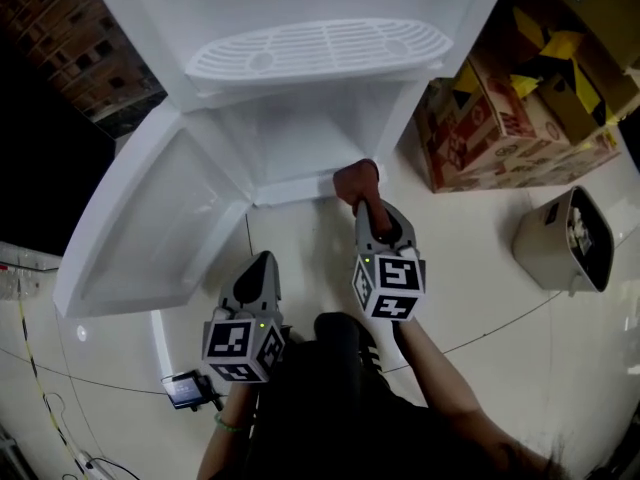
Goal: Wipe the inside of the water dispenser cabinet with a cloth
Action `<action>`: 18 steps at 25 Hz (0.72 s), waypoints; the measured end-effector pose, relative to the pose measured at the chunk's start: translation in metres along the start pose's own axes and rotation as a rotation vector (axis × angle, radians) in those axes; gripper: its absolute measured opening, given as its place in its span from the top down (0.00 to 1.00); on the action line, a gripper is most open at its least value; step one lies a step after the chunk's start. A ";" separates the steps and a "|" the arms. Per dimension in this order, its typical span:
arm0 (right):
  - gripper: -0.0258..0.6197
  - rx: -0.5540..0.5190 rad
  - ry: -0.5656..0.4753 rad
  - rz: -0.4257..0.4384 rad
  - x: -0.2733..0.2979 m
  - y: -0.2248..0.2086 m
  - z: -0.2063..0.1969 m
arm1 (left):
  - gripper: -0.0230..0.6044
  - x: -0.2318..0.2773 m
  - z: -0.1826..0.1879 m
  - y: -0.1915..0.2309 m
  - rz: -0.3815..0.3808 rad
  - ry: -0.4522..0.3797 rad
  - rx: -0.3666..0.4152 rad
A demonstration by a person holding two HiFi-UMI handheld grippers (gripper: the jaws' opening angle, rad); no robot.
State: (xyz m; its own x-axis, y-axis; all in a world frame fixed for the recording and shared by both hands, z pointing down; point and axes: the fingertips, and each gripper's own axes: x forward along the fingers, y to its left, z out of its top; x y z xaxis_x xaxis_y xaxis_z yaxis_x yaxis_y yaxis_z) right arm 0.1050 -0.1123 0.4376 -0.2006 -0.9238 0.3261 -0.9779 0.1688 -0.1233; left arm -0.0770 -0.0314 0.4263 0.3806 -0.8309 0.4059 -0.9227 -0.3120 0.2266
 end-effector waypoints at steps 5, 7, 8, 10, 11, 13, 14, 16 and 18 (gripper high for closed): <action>0.85 0.024 -0.005 0.068 -0.030 0.015 -0.001 | 0.97 0.019 0.013 -0.022 -0.046 -0.011 0.084; 0.85 0.020 -0.004 0.088 -0.040 0.021 -0.004 | 0.97 0.025 0.017 -0.027 -0.049 -0.021 0.094; 0.85 0.023 -0.004 0.094 -0.045 0.023 -0.006 | 0.97 0.027 0.019 -0.030 -0.049 -0.028 0.094; 0.85 0.033 -0.005 0.100 -0.055 0.024 -0.011 | 0.97 0.028 0.019 -0.039 -0.056 -0.037 0.098; 0.85 0.037 -0.008 0.105 -0.061 0.025 -0.012 | 0.97 0.027 0.018 -0.045 -0.063 -0.039 0.105; 0.85 0.033 -0.015 0.119 -0.071 0.028 -0.011 | 0.97 0.025 0.014 -0.056 -0.079 -0.034 0.120; 0.85 0.026 -0.020 0.126 -0.075 0.030 -0.010 | 0.97 0.023 0.011 -0.061 -0.086 -0.029 0.126; 0.85 0.015 -0.025 0.138 -0.081 0.034 -0.007 | 0.97 0.020 0.006 -0.068 -0.097 -0.020 0.135; 0.85 0.006 -0.024 0.141 -0.085 0.033 -0.006 | 0.97 0.018 0.003 -0.073 -0.101 -0.016 0.137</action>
State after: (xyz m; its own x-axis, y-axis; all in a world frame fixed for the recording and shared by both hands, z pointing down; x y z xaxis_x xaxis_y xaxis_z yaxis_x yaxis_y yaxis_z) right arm 0.0891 -0.0264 0.4116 -0.3341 -0.8993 0.2823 -0.9399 0.2952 -0.1717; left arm -0.0031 -0.0253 0.4141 0.4720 -0.7991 0.3725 -0.8799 -0.4535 0.1420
